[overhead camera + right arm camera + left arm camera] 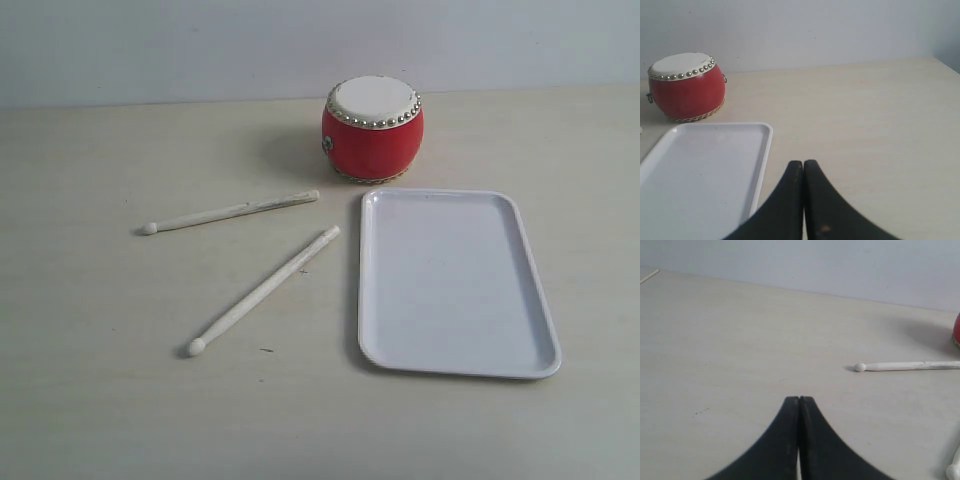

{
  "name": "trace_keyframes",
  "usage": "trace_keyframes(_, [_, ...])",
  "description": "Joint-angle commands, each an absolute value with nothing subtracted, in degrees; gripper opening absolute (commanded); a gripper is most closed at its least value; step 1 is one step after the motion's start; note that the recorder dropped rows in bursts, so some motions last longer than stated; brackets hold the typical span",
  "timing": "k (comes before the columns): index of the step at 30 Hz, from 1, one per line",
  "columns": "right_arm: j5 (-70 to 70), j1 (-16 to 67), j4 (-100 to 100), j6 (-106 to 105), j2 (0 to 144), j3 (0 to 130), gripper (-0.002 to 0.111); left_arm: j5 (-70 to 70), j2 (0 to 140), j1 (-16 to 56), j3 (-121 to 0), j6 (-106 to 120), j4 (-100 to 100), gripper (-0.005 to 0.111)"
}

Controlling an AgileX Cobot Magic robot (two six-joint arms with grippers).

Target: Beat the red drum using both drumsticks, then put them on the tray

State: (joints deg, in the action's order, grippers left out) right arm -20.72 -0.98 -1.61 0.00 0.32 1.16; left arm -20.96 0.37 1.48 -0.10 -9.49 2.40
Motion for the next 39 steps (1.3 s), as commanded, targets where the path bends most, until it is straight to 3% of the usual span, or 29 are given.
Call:
trace_keyframes(1, [-20.47, -1.33, -1.54, 0.0, 0.0, 0.99, 0.0, -20.55, 0.0, 1.81, 0.0, -9.42, 2.14, 0.0])
trace_keyframes(12, [-16.69, -1.33, -1.01, -0.38, 0.0, 0.99, 0.0, -20.55, 0.0, 1.81, 0.0, -9.42, 2.14, 0.0])
trace_keyframes(21, [13.28, -1.33, -1.54, 0.0, 0.0, 0.99, 0.0, -20.55, 0.0, 1.81, 0.0, -9.42, 2.14, 0.0])
trace_keyframes(30, [29.07, -1.33, -1.54, 11.09, 0.0, 0.99, 0.0, -20.55, 0.0, 1.81, 0.0, -9.42, 2.14, 0.0])
trace_keyframes(35, [44.98, -1.33, -2.98, 22.24, 1.18, 2.54, 0.0, -20.55, 0.0, 1.81, 0.0, -9.42, 2.14, 0.0])
trace_keyframes(39, [42.06, -1.33, -3.23, 22.5, 10.92, 12.33, 0.0, -20.55, 0.0, 1.81, 0.0, -9.42, 2.14, 0.0])
